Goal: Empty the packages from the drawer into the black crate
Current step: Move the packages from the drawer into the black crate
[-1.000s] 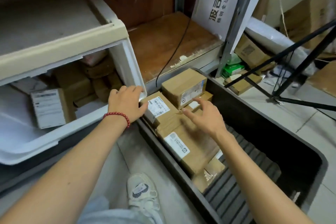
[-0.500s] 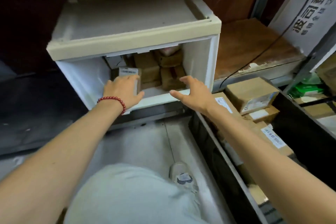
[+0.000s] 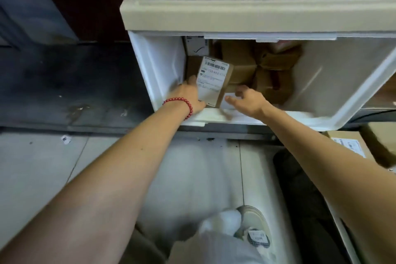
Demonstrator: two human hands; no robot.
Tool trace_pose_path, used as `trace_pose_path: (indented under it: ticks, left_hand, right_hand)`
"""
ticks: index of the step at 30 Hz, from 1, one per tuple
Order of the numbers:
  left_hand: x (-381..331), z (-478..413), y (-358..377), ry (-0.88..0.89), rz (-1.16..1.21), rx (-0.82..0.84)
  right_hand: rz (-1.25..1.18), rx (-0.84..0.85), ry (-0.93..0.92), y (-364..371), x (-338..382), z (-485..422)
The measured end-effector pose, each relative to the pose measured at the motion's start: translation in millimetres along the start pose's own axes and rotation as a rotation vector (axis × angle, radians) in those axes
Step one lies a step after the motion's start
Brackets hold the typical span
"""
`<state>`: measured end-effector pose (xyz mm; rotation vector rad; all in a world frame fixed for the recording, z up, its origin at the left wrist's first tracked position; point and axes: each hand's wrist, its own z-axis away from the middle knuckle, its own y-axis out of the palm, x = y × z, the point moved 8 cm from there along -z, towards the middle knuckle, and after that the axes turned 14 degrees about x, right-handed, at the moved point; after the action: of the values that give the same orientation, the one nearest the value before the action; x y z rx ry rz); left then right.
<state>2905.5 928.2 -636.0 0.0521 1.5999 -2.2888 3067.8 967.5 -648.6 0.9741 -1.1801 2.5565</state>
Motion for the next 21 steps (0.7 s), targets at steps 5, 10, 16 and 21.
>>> trace_pose_path:
  ticks: [5, 10, 16, 21]
  left_hand:
    - [11, -33, 14, -0.072, 0.185, 0.030]
    - [8, -37, 10, -0.006, 0.248, -0.063]
    - [4, -25, -11, 0.053, 0.317, -0.156]
    - [-6, 5, -21, 0.089, 0.479, -0.194]
  right_hand:
    - [-0.110, 0.035, 0.005, 16, 1, -27]
    - [-0.283, -0.002, -0.010, 22, 4, -33]
    - [-0.473, -0.084, -0.065, 10, 12, -10]
    - [-0.675, -0.162, -0.121, 1, 19, 32]
